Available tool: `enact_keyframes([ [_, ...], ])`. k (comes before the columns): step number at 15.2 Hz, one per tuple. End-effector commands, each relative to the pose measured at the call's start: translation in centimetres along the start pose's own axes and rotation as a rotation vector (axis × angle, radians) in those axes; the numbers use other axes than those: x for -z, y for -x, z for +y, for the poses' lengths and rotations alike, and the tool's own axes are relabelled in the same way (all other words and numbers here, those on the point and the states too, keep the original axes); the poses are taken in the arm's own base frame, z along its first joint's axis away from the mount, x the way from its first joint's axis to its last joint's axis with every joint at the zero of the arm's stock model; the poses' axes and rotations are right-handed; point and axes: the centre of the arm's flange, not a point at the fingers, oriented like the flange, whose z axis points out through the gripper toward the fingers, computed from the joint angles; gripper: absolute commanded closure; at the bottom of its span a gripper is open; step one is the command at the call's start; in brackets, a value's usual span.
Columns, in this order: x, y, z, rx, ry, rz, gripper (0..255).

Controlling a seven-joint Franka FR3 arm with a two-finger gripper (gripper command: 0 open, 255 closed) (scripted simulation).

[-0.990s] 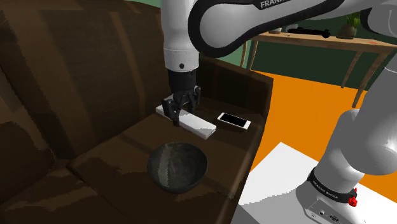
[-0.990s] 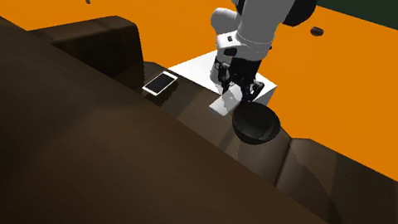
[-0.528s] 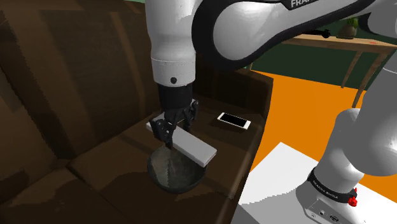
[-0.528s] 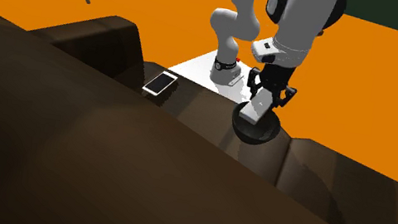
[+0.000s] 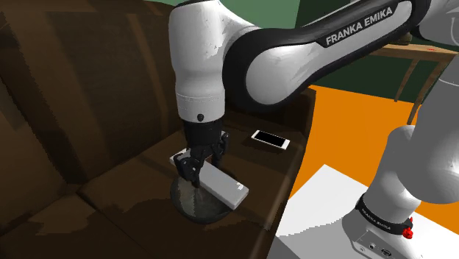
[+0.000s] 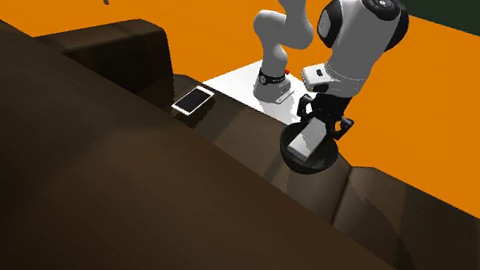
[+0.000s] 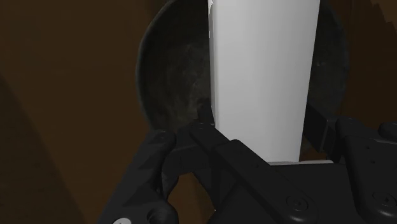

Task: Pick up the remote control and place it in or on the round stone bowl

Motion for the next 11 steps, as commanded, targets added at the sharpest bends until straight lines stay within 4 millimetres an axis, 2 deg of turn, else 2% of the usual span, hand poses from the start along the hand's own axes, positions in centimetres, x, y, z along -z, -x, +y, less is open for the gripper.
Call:
enact_keyframes([
  [1,-1.1,0.0,0.0,0.000,-0.001,0.001,255],
  [4,-2.6,-0.1,0.0,0.000,-0.001,0.001,255],
  [11,-2.6,-0.1,0.0,0.000,-0.001,0.001,255],
])
